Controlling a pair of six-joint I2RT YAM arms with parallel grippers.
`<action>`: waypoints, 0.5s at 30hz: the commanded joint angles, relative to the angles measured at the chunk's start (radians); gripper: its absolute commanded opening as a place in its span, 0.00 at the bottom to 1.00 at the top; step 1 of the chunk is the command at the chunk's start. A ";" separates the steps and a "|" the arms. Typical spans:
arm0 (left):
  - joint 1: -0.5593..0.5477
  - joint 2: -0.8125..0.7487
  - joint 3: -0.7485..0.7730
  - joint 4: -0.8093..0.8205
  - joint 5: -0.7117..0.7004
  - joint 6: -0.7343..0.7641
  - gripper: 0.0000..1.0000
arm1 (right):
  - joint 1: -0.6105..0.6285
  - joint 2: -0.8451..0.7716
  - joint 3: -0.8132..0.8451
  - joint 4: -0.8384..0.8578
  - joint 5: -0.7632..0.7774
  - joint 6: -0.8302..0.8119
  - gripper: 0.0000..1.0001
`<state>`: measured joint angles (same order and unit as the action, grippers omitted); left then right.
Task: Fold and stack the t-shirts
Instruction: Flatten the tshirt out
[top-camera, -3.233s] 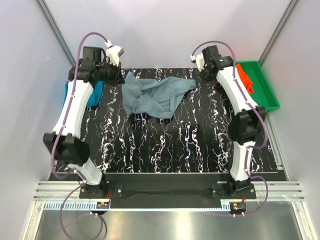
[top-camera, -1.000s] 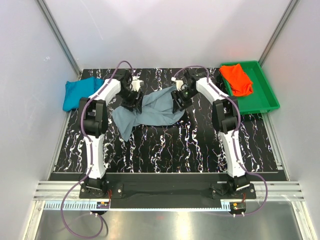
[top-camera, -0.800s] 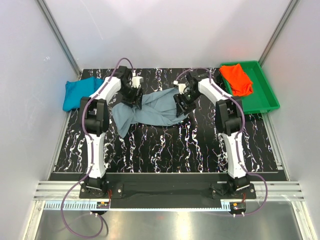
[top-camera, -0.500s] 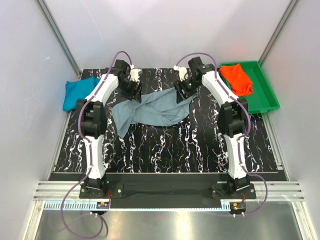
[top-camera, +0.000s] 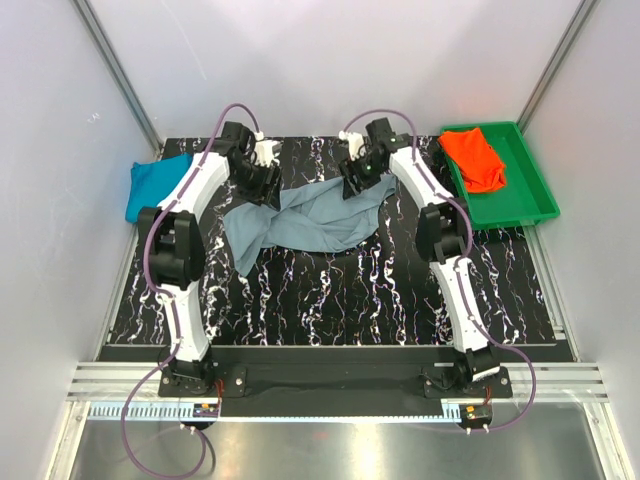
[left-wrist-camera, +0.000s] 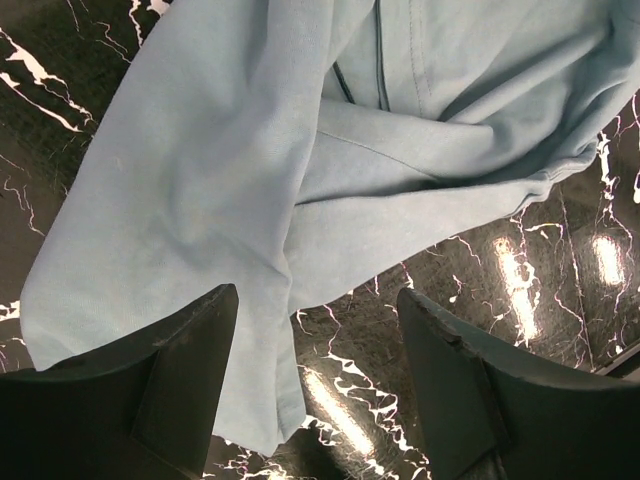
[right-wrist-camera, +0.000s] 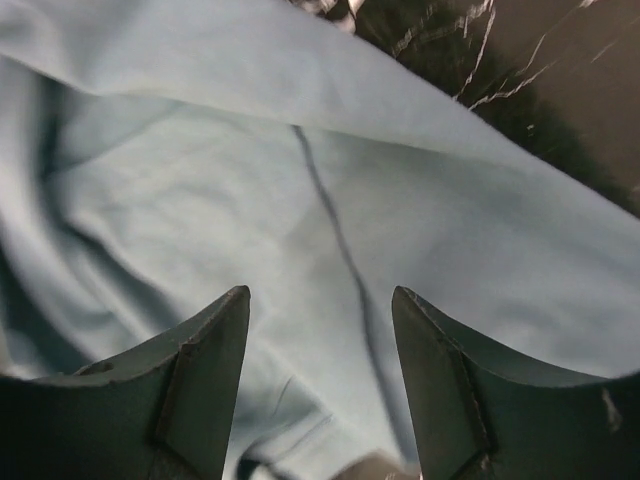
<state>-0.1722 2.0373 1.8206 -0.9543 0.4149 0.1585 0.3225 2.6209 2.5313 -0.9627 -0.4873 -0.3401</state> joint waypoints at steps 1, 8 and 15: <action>-0.007 -0.046 -0.020 0.005 0.016 0.004 0.71 | 0.003 0.040 0.084 0.036 0.010 -0.005 0.67; -0.033 -0.048 -0.044 0.005 -0.002 0.007 0.71 | 0.009 0.054 0.038 0.076 0.067 -0.019 0.66; -0.043 -0.031 -0.017 0.003 -0.005 0.004 0.71 | 0.018 0.064 0.006 0.015 0.142 -0.057 0.51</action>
<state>-0.2169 2.0354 1.7737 -0.9531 0.4133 0.1593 0.3286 2.6854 2.5404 -0.9127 -0.3988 -0.3733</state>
